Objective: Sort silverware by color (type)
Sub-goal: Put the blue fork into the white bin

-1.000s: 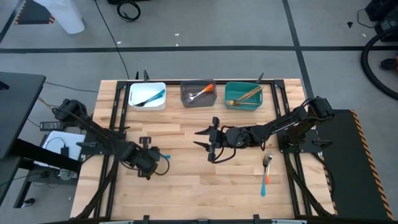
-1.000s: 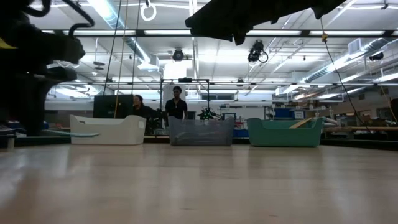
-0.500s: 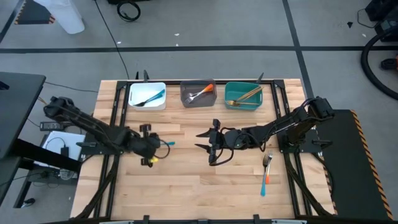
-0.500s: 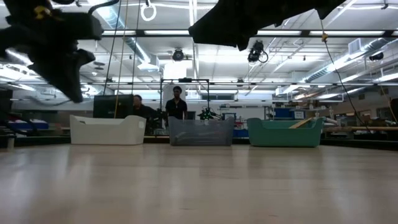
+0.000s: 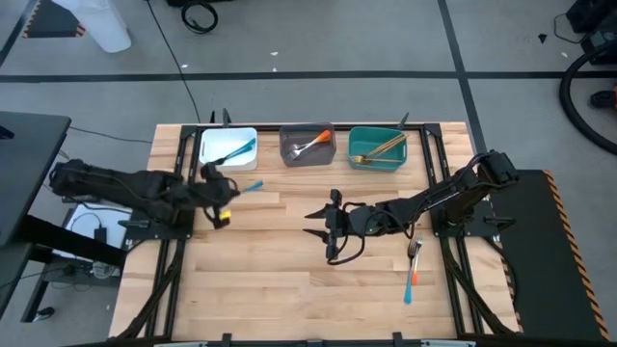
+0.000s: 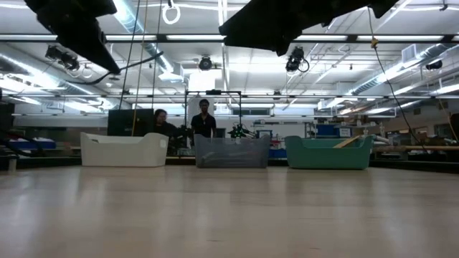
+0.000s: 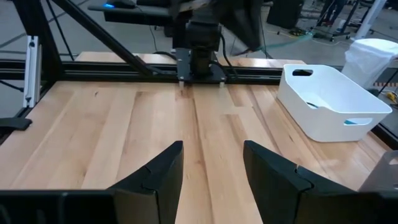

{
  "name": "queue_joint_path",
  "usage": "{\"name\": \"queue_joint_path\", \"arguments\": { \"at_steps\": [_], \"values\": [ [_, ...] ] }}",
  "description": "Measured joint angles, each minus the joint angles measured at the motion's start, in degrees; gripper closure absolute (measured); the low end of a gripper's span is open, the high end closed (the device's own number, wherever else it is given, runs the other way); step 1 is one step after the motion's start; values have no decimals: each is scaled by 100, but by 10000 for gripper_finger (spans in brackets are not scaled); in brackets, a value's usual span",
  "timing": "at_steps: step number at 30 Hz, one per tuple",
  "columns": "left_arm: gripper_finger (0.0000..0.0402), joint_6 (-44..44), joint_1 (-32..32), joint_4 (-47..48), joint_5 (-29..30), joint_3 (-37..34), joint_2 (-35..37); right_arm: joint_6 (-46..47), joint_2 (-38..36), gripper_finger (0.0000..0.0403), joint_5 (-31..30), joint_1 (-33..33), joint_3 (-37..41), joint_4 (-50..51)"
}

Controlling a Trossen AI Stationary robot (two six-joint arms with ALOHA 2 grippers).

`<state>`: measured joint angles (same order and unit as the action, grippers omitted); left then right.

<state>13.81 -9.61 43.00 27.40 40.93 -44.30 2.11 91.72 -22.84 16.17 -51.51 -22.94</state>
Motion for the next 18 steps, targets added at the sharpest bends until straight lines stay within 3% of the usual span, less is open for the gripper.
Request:
{"name": "queue_joint_path", "arguments": {
  "at_steps": [6, 18],
  "values": [
    [389, -661, 787, -12, 4, 2, 325, 77, 0, 225, -1, -1, 0, 40],
    [389, -1873, 2468, -405, 0, 7, 99, 48, 0, 225, -1, -1, 0, 42]
  ]
}}
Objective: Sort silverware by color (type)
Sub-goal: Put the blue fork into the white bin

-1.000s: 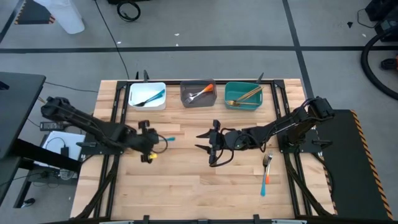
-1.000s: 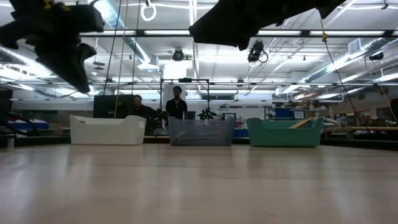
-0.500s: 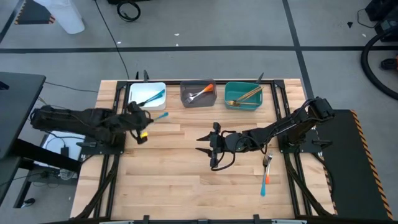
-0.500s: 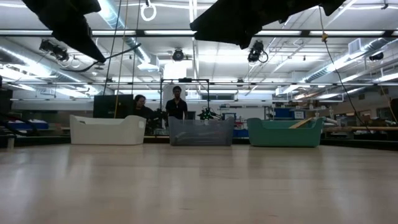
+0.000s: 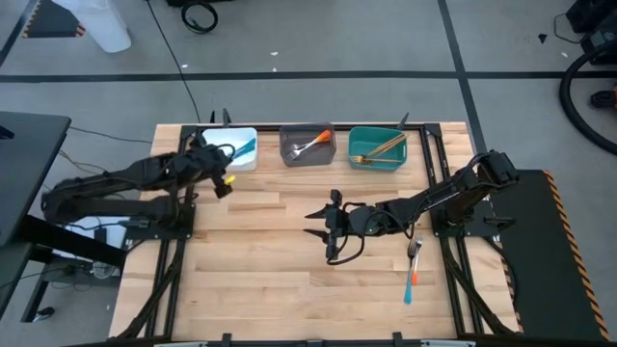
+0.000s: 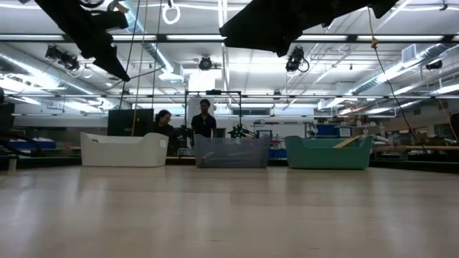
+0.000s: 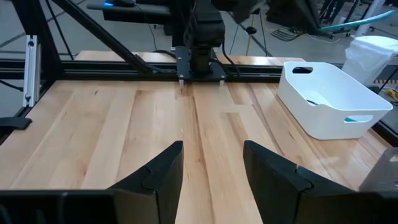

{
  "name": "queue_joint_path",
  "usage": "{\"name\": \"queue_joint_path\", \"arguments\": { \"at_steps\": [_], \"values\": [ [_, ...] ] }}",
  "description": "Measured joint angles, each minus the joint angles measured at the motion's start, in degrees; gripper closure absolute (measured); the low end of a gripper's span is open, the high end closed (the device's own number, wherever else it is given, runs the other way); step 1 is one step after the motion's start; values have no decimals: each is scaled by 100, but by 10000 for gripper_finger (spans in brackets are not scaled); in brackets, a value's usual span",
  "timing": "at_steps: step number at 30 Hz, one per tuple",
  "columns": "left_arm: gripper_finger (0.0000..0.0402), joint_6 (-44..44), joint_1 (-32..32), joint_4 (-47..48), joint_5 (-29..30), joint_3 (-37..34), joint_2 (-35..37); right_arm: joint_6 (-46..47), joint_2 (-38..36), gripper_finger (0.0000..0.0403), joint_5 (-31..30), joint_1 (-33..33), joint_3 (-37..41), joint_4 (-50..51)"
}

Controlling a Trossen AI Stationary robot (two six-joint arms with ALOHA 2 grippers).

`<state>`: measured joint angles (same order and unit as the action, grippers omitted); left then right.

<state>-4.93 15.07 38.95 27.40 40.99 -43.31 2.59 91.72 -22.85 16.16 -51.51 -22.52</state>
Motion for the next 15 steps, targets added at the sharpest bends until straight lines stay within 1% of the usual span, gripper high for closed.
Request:
{"name": "queue_joint_path", "arguments": {
  "at_steps": [8, 12, 15],
  "values": [
    [389, -605, 828, -85, 1, 0, -21, -17, 0, 225, 0, 0, 0, 28],
    [389, -658, 1137, -285, 5, -7, -91, -17, 0, 225, 0, 0, 0, 30],
    [389, -766, 1286, -347, 245, -13, -238, -17, 0, 225, 0, 0, 0, 30]
  ]
}}
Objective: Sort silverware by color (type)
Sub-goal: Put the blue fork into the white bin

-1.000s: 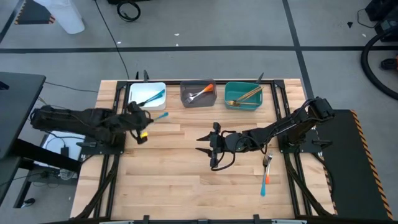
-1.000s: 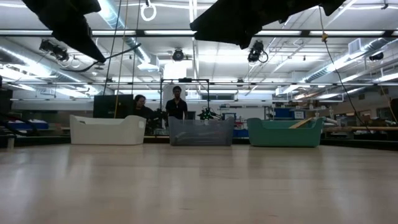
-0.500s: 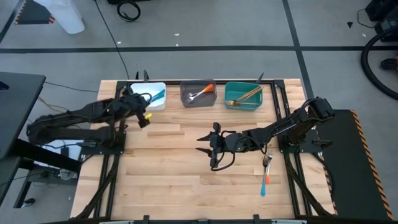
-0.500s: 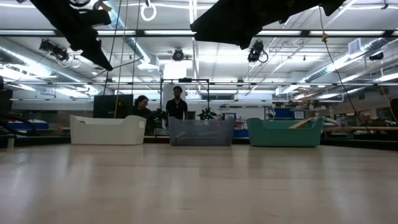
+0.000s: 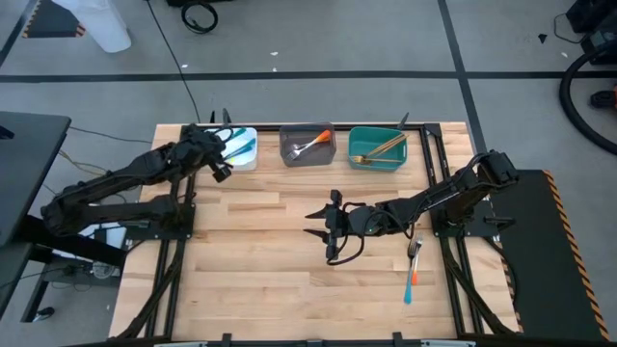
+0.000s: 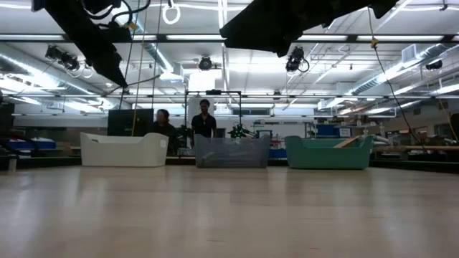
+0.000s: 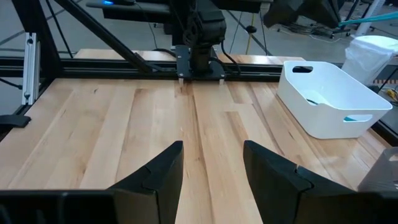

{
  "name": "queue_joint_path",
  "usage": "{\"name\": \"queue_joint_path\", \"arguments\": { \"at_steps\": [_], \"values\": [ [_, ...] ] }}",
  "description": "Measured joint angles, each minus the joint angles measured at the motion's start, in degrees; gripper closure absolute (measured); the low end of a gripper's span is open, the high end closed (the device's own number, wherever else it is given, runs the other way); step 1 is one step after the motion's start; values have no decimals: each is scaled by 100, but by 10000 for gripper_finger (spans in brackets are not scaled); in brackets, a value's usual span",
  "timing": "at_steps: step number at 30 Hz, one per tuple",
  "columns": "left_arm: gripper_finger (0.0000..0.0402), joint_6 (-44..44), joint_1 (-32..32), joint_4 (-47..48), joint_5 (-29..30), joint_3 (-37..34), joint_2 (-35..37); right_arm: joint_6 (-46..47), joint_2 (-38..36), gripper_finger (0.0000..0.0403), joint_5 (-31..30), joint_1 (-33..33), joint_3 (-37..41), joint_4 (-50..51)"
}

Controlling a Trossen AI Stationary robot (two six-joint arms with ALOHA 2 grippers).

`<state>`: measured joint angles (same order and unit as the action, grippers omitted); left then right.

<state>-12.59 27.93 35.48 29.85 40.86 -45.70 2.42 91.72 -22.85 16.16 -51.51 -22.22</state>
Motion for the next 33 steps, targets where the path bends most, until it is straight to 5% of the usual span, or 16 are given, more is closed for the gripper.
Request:
{"name": "queue_joint_path", "arguments": {
  "at_steps": [6, 14, 33],
  "values": [
    [389, -211, 31, -338, 879, -2, -428, 0, 0, 225, 0, 0, 0, 2],
    [389, -579, 30, -681, 1357, -4, -1021, -68, 0, 225, 1, 0, 0, 4],
    [389, -810, 478, -1134, 1884, -4, -2122, -66, 0, 225, 104, 161, 0, 15]
  ]
}}
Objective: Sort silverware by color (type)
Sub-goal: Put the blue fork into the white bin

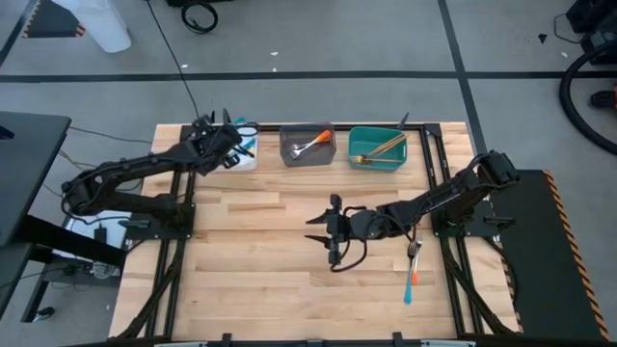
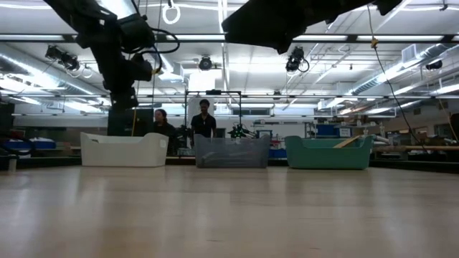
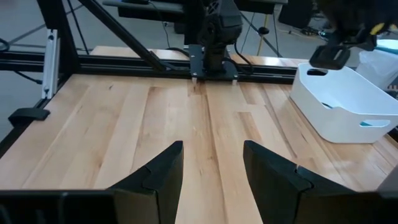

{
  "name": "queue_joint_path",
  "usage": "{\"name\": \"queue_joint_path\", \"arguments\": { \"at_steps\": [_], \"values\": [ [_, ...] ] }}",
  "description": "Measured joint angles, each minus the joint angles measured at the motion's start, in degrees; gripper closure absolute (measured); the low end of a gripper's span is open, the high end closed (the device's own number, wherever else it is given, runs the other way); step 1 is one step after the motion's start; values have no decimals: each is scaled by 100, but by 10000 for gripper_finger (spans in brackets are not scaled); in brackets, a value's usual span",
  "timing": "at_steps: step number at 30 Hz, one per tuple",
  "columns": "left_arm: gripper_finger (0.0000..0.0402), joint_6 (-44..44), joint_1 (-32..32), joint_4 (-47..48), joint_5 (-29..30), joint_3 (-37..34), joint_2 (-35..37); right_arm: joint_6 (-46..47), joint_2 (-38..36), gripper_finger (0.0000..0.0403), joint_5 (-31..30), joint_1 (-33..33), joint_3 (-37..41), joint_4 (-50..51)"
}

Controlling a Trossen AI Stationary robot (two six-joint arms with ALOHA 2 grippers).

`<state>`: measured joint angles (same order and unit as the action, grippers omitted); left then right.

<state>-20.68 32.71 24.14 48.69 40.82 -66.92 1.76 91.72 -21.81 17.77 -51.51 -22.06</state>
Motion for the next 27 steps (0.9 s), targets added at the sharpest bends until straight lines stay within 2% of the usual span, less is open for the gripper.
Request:
{"name": "queue_joint_path", "arguments": {
  "at_steps": [8, 17, 27],
  "values": [
    [389, 40, 119, -249, -74, -61, 0, 29, 0, 225, -3, 115, 0, 145],
    [389, -260, 83, -2070, -98, -1347, 22, 258, 0, 225, -124, 141, 0, 193],
    [389, -94, 83, -3069, -268, -2004, 24, 302, 0, 225, -123, 141, 0, 118]
  ]
}}
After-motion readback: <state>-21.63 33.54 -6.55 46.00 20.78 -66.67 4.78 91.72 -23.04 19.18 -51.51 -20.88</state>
